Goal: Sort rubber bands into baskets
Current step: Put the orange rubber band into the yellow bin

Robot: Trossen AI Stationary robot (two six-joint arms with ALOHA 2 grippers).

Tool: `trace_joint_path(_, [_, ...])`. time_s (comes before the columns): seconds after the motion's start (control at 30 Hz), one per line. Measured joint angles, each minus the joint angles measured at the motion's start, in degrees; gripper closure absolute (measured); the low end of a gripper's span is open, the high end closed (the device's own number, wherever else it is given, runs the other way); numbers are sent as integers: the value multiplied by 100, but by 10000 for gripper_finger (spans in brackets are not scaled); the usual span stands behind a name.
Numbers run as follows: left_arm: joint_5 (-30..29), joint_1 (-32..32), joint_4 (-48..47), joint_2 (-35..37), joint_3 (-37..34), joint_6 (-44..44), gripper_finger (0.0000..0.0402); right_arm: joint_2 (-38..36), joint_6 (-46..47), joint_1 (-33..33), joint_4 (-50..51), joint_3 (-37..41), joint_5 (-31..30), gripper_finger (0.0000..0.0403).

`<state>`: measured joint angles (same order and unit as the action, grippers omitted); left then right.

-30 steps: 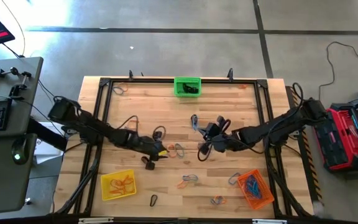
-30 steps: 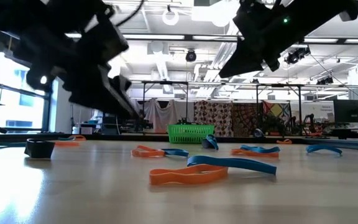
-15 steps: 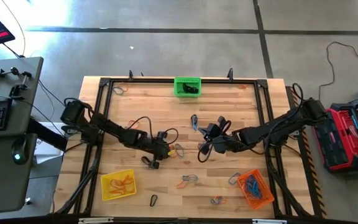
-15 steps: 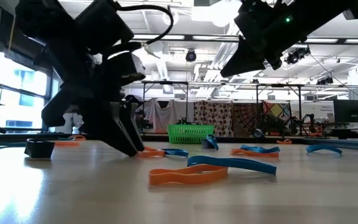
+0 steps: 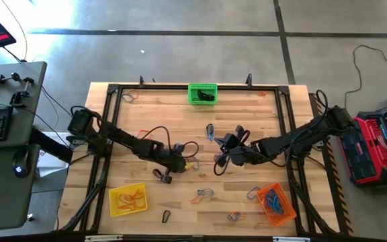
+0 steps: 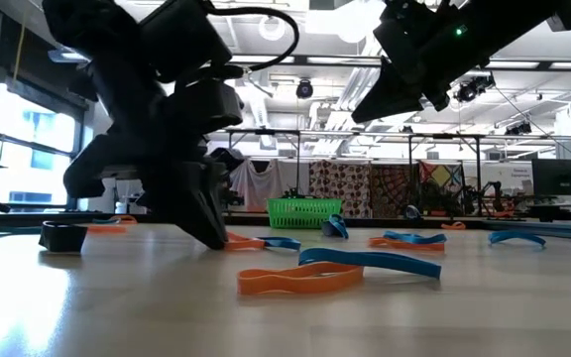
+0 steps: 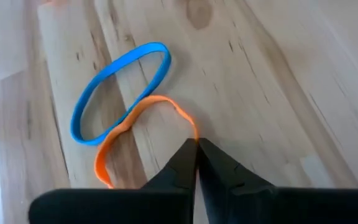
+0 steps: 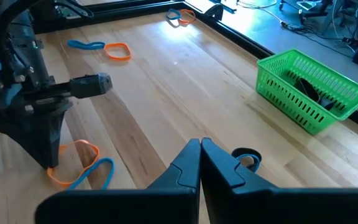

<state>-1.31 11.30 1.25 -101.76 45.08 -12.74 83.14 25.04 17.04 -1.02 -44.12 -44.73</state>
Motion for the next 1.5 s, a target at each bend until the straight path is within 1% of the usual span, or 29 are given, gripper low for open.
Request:
trace_joint_path(0.1, [51,67,-498,161,118,-100,398,2,0,0,4,-2,0,403])
trace_joint_path(0.17, [200,115,-1039,367,177,-104,400,2,0,0,17,-2,1,403])
trace_joint_path(0.4, [320,496,-2641,1430,455,95,401,2,0,0,81,-7,2,403])
trace_joint_path(0.57, [598,990,-3682,2303,620,576,401,4,-44,0,87,-7,2,403])
trace_joint_path(0.63, [704,1241,-4018,2582,658,876,401,4,-61,0,90,-7,2,403])
trace_joint_path(0.77, [724,1856,-4505,2983,736,1495,401,4,-96,0,87,-7,-2,403])
trace_joint_path(0.93, [725,2667,-4630,3046,785,2494,401,4,-106,0,81,-7,-4,403])
trace_joint_path(1.1, [708,3343,-4677,2854,785,3482,401,4,-106,0,81,-7,-7,403])
trace_joint_path(1.2, [538,3661,-4649,2692,779,3853,401,6,-105,0,79,-7,-9,403])
trace_joint_path(1.33, [300,3867,-4557,2503,653,4259,401,6,-105,0,76,-7,-13,403])
trace_joint_path(1.5, [380,3913,-3851,2473,93,4702,401,6,-105,0,75,-7,-17,403])
